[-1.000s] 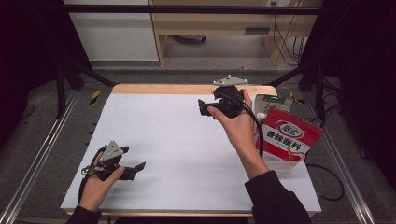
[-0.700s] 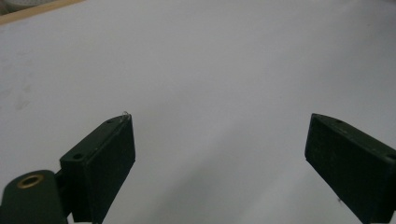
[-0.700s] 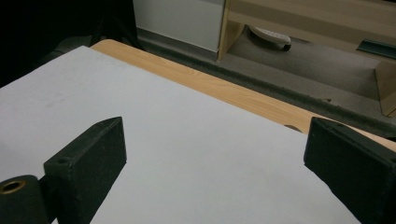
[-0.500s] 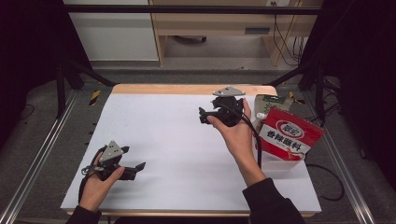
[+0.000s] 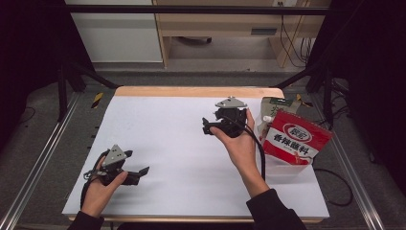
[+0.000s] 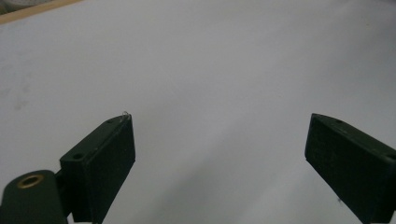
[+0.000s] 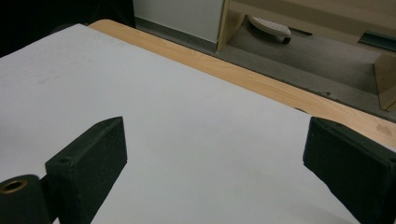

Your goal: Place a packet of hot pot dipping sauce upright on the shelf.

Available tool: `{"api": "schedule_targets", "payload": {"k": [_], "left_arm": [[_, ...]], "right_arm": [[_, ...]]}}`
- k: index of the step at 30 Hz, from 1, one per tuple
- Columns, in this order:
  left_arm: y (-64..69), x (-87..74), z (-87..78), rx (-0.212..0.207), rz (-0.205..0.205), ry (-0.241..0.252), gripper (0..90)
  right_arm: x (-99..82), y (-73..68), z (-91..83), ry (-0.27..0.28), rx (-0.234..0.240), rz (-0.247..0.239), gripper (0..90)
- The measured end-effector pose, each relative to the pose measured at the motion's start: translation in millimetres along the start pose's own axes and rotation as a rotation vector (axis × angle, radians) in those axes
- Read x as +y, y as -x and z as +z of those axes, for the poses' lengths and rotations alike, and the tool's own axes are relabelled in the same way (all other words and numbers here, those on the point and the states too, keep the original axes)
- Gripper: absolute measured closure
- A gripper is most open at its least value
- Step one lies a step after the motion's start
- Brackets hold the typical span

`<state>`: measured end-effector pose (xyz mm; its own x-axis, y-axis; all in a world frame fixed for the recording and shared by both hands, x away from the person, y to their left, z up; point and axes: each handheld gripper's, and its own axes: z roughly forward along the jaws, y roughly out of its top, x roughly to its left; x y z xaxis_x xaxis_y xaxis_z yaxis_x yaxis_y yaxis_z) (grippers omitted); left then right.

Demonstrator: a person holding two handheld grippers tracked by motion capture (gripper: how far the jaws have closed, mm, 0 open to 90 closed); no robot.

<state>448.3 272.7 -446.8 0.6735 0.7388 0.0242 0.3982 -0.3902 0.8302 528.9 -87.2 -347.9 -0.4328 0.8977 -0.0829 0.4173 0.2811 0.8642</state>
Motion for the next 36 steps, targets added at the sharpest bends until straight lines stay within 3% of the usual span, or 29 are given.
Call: {"api": "schedule_targets", "payload": {"k": [20,26,36], "left_arm": [[-0.1,-0.4,0.7,0.0,-0.001,-0.002,8.4],[-0.4,-0.9,1.3,0.001,-0.002,-0.004,8.4],[0.0,-1.6,2.5,-0.001,-0.001,-0.007,8.3]], "right_arm": [[-26.9,6.5,8.2,-0.02,0.004,0.005,7.1],[-36.6,5.3,11.1,-0.019,0.025,0.029,6.8],[-59.8,-1.0,19.7,-0.058,0.047,-0.001,7.4]]}}
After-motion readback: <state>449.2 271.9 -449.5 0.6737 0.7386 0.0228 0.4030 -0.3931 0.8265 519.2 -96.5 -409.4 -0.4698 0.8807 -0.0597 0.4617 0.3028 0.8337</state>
